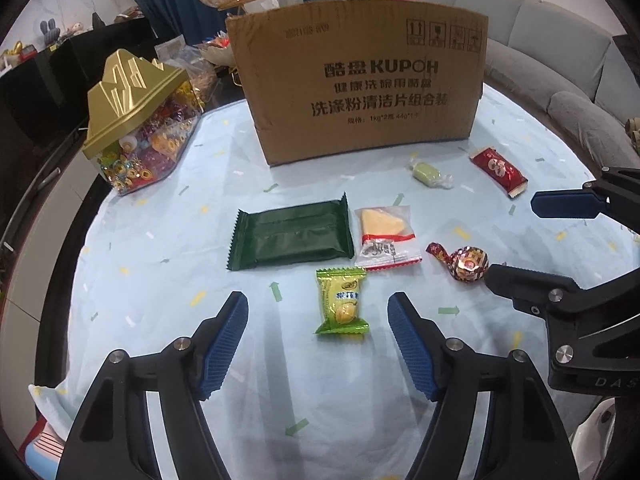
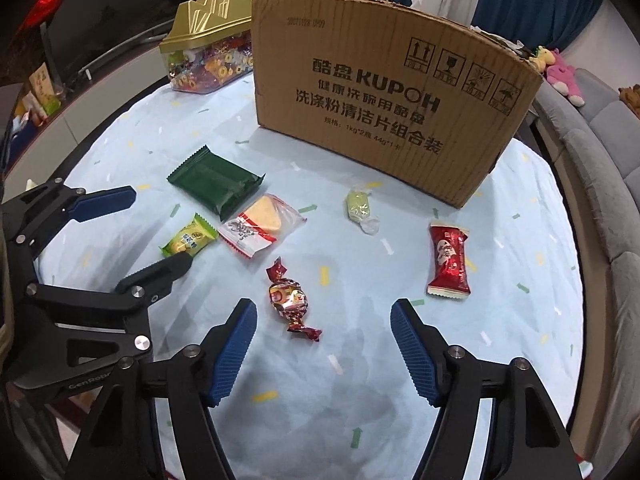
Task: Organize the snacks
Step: 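Withdraw both tools from the box back toward the remaining snacks, then grasp the yellow-green biscuit pack with left gripper while right gripper grasps the wrapped chocolate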
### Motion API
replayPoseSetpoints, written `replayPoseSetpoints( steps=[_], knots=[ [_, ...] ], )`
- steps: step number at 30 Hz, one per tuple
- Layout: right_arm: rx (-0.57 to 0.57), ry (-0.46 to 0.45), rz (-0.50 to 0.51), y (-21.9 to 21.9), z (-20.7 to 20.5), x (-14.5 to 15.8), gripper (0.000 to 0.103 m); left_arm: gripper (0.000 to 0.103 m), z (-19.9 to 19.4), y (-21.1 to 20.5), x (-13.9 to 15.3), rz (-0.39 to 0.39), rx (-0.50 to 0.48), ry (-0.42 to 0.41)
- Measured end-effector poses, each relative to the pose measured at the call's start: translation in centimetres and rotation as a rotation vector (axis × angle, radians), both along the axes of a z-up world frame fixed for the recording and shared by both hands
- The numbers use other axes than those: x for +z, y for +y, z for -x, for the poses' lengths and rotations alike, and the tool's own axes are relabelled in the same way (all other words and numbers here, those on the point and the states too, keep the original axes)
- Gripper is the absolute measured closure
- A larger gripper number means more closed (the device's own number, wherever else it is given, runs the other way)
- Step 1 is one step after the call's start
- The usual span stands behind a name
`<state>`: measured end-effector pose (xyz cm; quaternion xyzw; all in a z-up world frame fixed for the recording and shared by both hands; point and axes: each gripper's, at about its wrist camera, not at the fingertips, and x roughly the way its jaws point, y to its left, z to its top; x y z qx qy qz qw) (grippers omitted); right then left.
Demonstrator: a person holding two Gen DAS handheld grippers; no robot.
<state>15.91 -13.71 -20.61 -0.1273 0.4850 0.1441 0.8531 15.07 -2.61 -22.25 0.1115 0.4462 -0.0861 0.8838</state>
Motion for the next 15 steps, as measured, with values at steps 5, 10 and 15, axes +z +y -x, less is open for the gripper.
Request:
replayPoseSetpoints(
  steps=[5, 10, 15],
  knots=[
    [0.021, 0.013, -0.015, 0.2, -0.1, -0.5, 0.032, 0.040, -0.2, -0.1, -0.8, 0.013, -0.009, 0.034],
    [0.040, 0.034, -0.033, 0.5, -0.3, -1.0, 0.041, 0.042, -0.5, 0.0, -1.1, 0.024, -0.001, 0.046],
    [0.046, 0.050, -0.049, 0.5, -0.7, -1.8, 0.047, 0.042, -0.7, 0.1, -1.5, 0.021, 0.006, 0.052]
  ],
)
